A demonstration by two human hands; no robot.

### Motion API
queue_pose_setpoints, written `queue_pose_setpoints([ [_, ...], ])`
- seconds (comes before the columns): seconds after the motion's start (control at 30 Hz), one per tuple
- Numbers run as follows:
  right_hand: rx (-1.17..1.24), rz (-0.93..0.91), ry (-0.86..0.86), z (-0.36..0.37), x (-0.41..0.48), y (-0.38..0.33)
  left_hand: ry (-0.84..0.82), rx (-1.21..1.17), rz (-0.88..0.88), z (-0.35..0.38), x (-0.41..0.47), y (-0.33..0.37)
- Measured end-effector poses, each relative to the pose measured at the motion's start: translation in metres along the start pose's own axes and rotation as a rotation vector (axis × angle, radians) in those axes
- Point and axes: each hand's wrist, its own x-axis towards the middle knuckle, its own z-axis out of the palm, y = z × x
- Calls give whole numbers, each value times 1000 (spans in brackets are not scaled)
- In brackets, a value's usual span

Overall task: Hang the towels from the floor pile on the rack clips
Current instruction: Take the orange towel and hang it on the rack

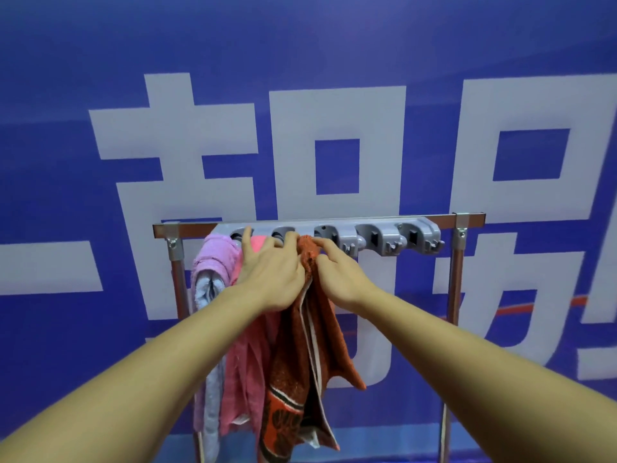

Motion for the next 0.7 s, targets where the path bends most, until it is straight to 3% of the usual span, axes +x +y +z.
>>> queue_pose_setpoints([
  [0.17,149,84,-38,4,6,5,23,-21,24,-3,-6,-1],
  [0.37,31,71,0,-1,-5,7,208,49,49,4,-21,-4],
  [0.57,-33,59,-31,-4,-21,7,210,80,40,7,-45,-1],
  [0.7,-54,74,-41,-3,-29,-3,78,318,96,2,-56,4],
])
